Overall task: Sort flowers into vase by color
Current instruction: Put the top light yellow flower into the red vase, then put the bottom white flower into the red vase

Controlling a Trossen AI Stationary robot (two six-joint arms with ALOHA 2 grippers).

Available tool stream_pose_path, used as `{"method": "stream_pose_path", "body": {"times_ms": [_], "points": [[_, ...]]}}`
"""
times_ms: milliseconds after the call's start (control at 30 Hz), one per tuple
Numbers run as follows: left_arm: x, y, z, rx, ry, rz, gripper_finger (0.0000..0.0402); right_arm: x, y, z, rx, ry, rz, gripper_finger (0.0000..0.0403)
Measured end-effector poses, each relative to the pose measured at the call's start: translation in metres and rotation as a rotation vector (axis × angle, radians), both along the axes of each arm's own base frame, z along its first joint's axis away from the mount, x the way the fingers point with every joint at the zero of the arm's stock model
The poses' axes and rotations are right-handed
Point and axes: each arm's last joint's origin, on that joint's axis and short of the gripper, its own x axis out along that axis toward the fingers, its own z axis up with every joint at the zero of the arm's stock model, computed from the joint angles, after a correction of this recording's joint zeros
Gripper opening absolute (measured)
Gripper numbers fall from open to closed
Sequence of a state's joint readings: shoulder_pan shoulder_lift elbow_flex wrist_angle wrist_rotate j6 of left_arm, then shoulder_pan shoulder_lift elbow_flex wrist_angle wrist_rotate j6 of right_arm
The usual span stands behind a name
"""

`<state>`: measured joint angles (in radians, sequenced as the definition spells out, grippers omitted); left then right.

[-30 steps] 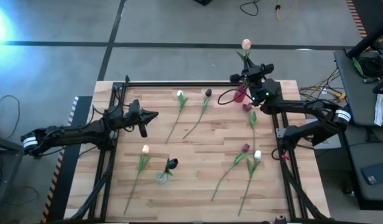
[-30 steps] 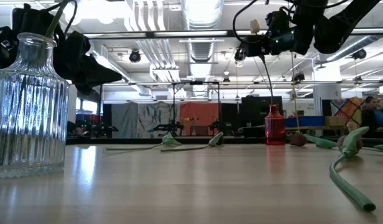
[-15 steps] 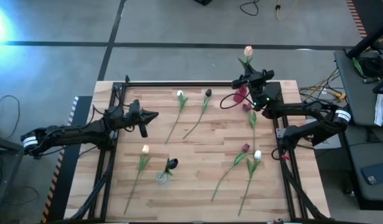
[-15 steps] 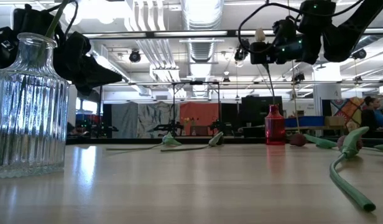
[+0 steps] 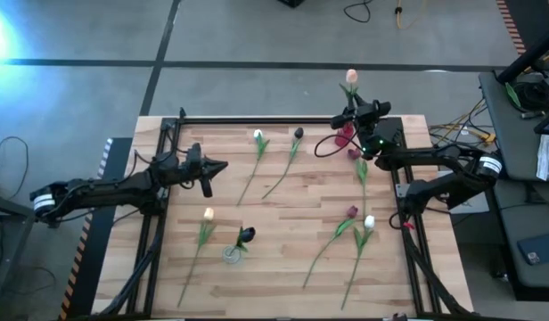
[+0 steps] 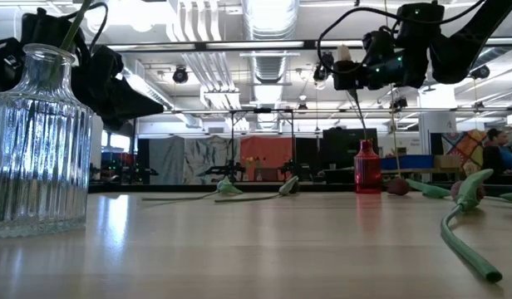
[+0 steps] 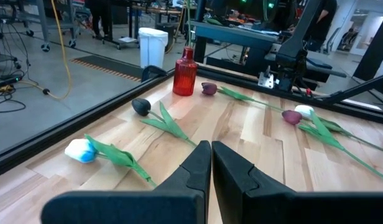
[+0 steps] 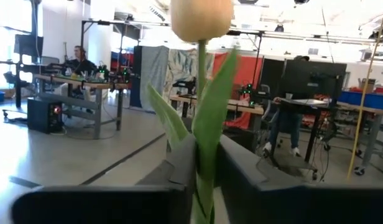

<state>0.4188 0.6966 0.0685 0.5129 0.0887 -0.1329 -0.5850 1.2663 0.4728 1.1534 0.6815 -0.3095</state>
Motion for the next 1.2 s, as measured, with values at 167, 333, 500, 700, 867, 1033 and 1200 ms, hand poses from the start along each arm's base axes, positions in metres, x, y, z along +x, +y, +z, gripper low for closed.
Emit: {"method": "stream_pose_path", "body": {"times_ms": [167,333,500,700,867,1033,1200], "points": [[0.001,0.000,-0.001,-0.002,0.005,0.000,0.0000,0.001,0.000,-0.004,0.038,-0.003,0.009,0.0137],[0.001,0.000,-0.001,-0.002,0.005,0.000,0.0000,0.003,0.000,-0.010,0.080,0.044,0.014,0.0180],[0.001,0.000,-0.001,-0.002,0.005,0.000,0.0000,0.007,0.006,-0.008,0.110,0.076,0.033,0.0195],[0.001,0.000,-0.001,0.001,0.006,-0.001,0.0000,0.010,0.023,0.003,0.160,0.143,-0.005,0.0194],[0.001,0.000,-0.001,0.005,0.008,-0.002,0.0000,0.008,0.043,0.017,0.156,0.136,0.037,0.0194],[0.001,0.000,-0.001,0.005,0.008,-0.002,0.0000,0.002,0.068,0.025,0.201,0.114,0.105,0.0185],[0.001,0.000,-0.001,0.008,0.008,-0.003,0.0000,-0.011,0.099,0.011,0.410,0.119,0.214,0.0154]]}}
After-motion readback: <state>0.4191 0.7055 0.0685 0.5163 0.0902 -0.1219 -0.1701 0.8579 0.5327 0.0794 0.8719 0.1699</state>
